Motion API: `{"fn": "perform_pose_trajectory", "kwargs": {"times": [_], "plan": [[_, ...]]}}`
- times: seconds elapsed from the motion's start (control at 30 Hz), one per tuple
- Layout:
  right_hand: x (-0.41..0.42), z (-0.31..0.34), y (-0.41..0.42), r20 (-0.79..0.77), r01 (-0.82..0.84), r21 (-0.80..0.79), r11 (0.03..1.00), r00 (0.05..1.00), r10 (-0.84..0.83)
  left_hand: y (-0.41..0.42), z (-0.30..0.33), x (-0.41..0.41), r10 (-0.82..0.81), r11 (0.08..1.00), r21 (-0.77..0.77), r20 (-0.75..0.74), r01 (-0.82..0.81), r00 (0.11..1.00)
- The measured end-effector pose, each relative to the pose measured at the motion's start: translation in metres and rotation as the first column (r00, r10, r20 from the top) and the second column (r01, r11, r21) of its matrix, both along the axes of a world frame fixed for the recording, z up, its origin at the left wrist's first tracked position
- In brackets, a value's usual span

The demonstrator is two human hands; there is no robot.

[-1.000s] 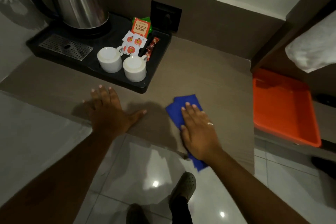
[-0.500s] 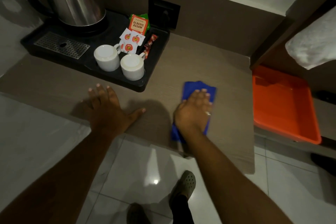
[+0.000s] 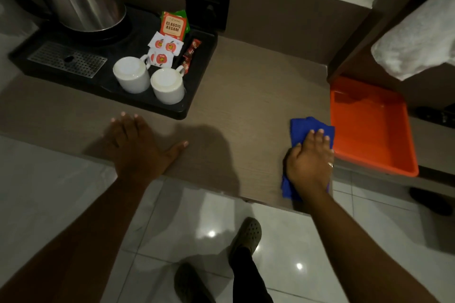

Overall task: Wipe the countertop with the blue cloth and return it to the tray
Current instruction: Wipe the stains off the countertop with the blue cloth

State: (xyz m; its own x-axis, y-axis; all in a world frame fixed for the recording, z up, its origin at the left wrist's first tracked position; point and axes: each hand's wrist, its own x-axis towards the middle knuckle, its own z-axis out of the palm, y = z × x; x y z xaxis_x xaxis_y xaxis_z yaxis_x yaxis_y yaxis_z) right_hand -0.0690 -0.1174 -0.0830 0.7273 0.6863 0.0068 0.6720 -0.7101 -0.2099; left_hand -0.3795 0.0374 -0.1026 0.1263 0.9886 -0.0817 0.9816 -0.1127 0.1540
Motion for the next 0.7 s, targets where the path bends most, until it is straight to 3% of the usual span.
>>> {"fn": "perform_pose_trajectory", "kwargs": {"times": [0.1,0.17,0.27,0.4,0.47,0.5,0.63,0.7], "plan": [[-0.024,0.003,0.042,-0.096,0.314,-0.013,0.949,0.945,-0.314,0.002,-0.002,0.001,0.012,1.000,-0.006,-0.008,-0.012,1.000],[-0.047,0.004,0.075,-0.130,0.287,-0.029,0.957,0.949,-0.289,0.003,-0.003,0.001,0.013,1.000,-0.007,-0.013,-0.013,1.000],[-0.091,-0.005,0.112,-0.083,-0.151,0.026,0.988,0.985,0.153,0.004,-0.003,0.001,0.012,1.000,0.000,-0.020,-0.012,1.000],[-0.075,0.002,0.110,-0.054,-0.680,-0.012,0.733,0.733,0.679,0.002,0.001,0.000,-0.010,1.000,0.006,-0.013,0.010,1.000],[-0.036,0.006,0.102,-0.063,-0.800,-0.037,0.598,0.600,0.798,0.002,0.001,0.000,-0.015,1.000,-0.006,-0.011,0.015,1.000],[-0.015,0.007,0.101,-0.059,-0.802,-0.052,0.595,0.597,0.800,0.002,0.002,0.000,-0.015,1.000,-0.008,-0.012,0.015,1.000],[0.043,0.011,0.106,-0.042,-0.473,-0.024,0.881,0.881,0.472,0.001,0.003,-0.001,-0.009,1.000,0.006,-0.007,0.009,1.000],[0.046,0.010,0.104,-0.032,-0.266,-0.029,0.964,0.964,0.265,0.000,0.004,0.000,-0.012,1.000,0.000,-0.003,0.012,1.000]]}}
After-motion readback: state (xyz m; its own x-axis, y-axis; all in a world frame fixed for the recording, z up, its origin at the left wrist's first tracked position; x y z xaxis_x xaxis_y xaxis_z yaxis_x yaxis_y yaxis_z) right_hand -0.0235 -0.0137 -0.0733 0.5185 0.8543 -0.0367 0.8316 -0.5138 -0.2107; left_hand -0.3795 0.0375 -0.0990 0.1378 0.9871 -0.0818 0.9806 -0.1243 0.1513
